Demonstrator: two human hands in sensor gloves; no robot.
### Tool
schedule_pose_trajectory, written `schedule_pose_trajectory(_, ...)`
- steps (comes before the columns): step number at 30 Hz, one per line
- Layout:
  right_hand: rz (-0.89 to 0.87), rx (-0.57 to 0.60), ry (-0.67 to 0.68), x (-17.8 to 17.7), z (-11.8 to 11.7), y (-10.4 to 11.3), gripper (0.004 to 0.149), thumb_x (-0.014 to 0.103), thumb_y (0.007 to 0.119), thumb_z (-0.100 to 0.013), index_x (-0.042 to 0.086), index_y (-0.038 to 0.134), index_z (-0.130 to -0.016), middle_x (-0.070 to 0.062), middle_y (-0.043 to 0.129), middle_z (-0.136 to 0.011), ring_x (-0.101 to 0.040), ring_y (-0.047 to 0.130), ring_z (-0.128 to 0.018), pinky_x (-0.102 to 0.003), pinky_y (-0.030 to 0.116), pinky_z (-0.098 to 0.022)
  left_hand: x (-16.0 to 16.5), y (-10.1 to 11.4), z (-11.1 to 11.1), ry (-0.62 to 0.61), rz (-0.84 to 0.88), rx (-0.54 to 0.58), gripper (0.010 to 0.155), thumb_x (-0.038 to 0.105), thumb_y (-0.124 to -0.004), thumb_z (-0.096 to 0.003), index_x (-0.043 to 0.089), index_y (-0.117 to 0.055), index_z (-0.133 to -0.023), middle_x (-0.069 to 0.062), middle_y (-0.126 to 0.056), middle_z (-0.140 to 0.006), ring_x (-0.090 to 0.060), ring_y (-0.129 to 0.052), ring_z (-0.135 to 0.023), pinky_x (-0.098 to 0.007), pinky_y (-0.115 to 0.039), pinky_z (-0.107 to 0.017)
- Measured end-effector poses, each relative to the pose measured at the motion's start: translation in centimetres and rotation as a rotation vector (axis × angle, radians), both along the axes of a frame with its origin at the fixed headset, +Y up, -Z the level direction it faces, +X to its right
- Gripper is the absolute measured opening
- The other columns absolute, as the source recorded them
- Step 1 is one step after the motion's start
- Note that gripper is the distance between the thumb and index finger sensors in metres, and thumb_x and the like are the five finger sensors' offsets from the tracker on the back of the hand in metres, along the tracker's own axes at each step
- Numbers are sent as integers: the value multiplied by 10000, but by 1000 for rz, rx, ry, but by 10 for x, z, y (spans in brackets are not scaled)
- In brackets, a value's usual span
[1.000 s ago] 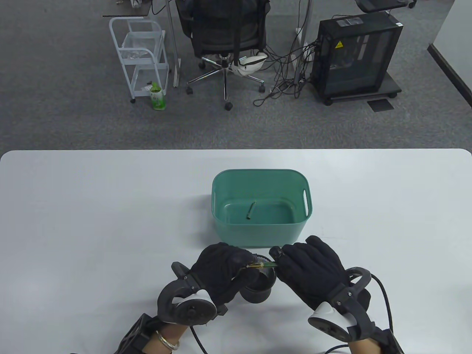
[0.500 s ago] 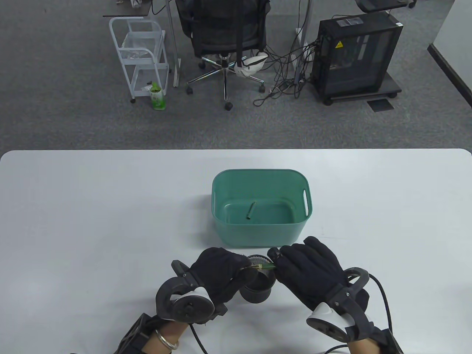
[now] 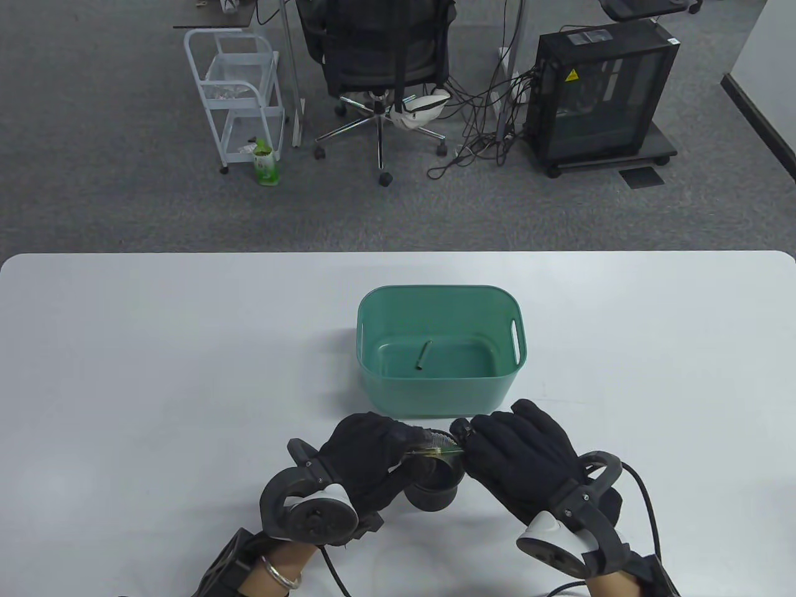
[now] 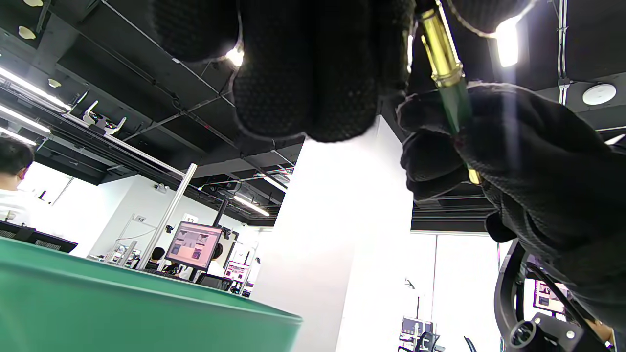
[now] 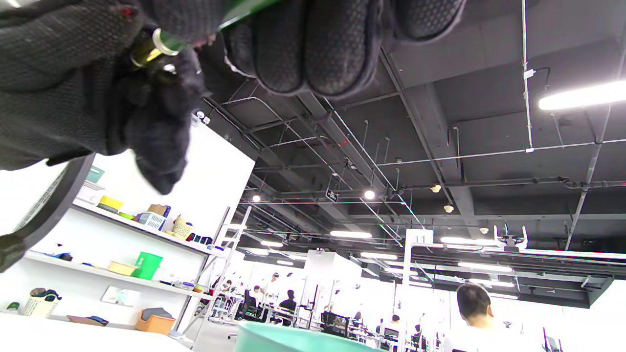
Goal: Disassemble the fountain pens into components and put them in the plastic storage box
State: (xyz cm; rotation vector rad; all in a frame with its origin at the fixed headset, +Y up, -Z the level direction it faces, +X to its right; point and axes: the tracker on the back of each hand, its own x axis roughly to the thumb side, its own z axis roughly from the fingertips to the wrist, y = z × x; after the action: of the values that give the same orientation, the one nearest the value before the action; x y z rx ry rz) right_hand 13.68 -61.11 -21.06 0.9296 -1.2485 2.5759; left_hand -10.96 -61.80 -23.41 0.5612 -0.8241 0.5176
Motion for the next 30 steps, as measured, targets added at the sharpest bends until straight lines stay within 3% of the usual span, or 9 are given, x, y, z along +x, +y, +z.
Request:
schedule_pose_trajectory(4,-3,1,-8,2,-1,0,431,504,694,-532,348,813,-916,86,858,-858,-102,881,-757,-441,646,-741,0,0,1,17,-7,9,615,582,-667,-635,139,-656,-1062,-64,-901,-945,-274,-890,-854,-516,-645,-748)
schedule_pose_trajectory(9,-4,1,-12,2,-2,0,432,504,693,-533,347,813,-917,86,859,-857,-102,882,-756,-441,647,-740,2,-1,2,19,-32,12,538,514,-728,-642,154,-667,-1038,-40,-892,-951,-252,-888,-862,-507,-644,-757)
schedule_pose_trajectory(14,0,-2,-10,2,-2,0,432,505,693,-533,347,813,-917,86,859,-857,-100,882,-756,-440,649,-739,4,-1,3,14,-38,24,445,461,-732,-654,158,-718,-979,-24,-921,-904,-236,-913,-822,-495,-664,-741)
schedule_pose_trajectory(30,3,-4,0,0,-2,0,432,506,692,-532,349,813,-917,87,858,-858,-101,882,-756,-440,647,-740,3,-1,0,10,-6,12,507,508,-584,-666,129,-912,-746,-2,-1065,-590,-203,-1038,-529,-455,-785,-582)
